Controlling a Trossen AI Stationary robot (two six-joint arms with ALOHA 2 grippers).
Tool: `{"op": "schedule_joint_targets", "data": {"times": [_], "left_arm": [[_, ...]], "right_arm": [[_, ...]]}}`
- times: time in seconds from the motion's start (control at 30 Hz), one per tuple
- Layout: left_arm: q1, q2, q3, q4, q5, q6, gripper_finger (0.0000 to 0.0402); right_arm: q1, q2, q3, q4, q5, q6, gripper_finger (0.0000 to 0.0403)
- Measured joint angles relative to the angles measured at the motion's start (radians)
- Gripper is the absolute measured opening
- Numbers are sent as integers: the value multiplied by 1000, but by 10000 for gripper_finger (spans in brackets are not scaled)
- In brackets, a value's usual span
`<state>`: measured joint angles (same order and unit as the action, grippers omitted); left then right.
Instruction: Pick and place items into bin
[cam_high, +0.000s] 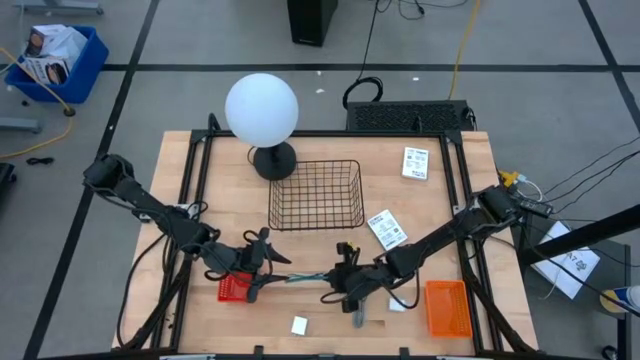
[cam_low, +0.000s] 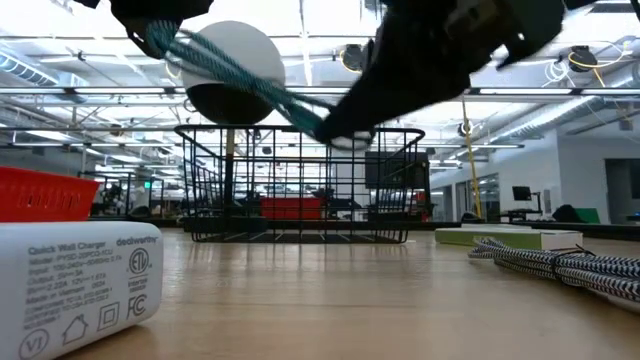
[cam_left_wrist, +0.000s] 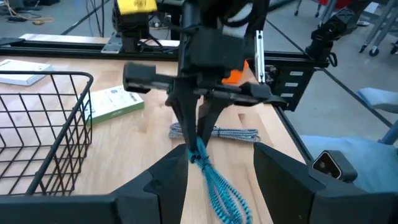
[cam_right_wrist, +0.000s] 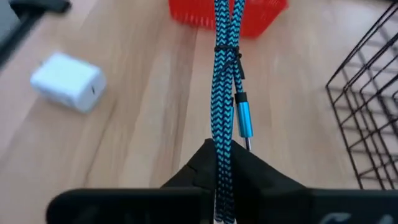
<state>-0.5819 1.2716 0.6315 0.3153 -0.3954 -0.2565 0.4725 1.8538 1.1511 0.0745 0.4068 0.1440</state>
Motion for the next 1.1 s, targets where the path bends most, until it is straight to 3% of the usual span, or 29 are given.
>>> {"op": "schedule_joint_targets", "data": {"times": [0.33,1.1], "left_arm": [[0,0,0,-10,-3,-10,186],[0,0,0,-54,-33,-65,186]], "right_arm": [[6,0,0,57,121,-55,13],[5,0,0,204,195,-165,15]]}}
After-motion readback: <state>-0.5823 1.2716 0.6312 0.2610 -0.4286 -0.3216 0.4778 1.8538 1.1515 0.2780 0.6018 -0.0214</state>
